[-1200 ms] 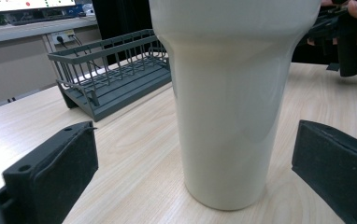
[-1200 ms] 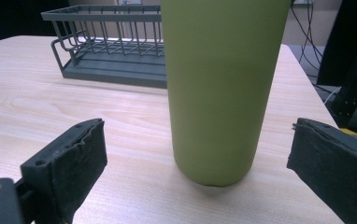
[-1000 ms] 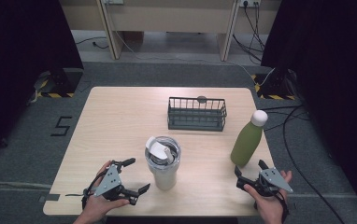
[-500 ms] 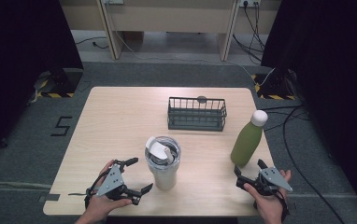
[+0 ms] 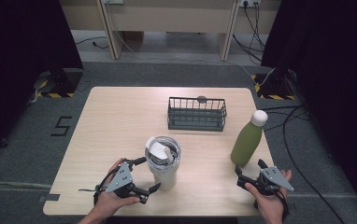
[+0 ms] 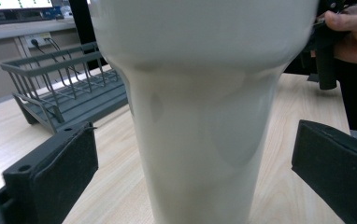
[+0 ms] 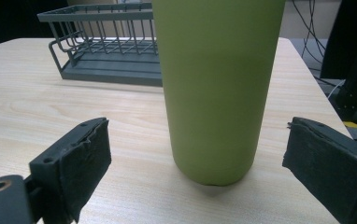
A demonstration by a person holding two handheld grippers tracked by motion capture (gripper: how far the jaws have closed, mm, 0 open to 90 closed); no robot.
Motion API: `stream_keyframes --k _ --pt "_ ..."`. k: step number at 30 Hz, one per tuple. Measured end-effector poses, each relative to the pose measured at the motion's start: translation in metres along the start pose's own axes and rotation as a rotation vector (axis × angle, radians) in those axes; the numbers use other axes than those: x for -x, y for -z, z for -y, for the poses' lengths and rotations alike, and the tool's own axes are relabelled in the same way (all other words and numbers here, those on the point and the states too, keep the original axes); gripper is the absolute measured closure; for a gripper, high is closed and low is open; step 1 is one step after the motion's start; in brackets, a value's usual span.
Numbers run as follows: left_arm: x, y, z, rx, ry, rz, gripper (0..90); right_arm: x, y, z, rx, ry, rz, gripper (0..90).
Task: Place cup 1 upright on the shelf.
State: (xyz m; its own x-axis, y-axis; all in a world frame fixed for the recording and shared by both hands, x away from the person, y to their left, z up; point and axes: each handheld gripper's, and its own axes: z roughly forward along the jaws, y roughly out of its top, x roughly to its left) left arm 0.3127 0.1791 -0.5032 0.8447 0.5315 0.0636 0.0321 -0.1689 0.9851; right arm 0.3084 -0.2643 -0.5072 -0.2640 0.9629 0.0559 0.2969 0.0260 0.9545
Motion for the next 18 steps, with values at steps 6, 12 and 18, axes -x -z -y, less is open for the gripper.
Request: stream_keyframes --k 6,12,18 --pt "0.000 -0.012 -0.003 0.005 -0.012 0.012 0.0 -0.001 -0.001 0.000 -0.002 -0.001 -0.002 7.7" --pt "0.003 -0.023 -0.004 0.009 -0.009 0.018 0.0 -0.002 0.000 0.000 -0.005 -0.001 -0.007 8.3" --pt "0.003 -0.032 -0.003 0.012 -0.009 0.001 0.0 -0.003 -0.001 0.000 -0.010 0.007 -0.009 8.6"
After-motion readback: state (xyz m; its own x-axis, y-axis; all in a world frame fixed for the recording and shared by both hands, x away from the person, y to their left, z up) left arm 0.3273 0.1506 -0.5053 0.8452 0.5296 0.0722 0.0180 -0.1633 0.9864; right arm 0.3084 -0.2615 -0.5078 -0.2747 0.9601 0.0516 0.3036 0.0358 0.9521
